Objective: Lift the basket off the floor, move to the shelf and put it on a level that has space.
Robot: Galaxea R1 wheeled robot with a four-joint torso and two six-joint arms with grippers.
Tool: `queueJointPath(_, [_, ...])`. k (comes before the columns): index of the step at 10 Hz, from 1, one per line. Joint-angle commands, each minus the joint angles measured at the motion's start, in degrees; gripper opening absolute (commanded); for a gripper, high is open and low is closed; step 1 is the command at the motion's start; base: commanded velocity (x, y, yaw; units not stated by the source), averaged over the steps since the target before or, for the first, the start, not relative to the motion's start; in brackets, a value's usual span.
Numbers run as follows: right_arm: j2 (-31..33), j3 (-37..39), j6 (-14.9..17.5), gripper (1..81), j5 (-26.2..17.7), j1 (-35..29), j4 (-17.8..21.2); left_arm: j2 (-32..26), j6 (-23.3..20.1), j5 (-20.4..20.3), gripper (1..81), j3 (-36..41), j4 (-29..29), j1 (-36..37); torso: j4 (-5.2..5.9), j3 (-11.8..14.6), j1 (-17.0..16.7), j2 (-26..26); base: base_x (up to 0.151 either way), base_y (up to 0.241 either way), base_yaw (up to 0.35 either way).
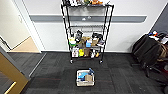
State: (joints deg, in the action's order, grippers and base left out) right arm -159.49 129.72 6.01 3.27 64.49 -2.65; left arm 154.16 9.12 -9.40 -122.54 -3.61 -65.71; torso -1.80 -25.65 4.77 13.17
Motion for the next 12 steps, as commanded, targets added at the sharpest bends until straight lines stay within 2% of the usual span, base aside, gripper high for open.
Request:
queueJointPath(1, [0.73, -0.8, 0.23, 81.1, -2.21, -4.41, -0.61, -0.78, 0.2, 1.31, 81.1, 1.16, 0.09, 4.14, 0.0, 0.0, 0.0, 0.0, 0.079, 0.0, 0.0])
queueJointPath(12, [0.55, 0.17, 0.14, 81.1, -2.21, -3.26, -0.61, -0.7, 0.11, 1.31, 81.1, 1.25, 0.0, 3.52, 0.0, -0.02, 0.06, -0.07, 0.093, 0.0, 0.0])
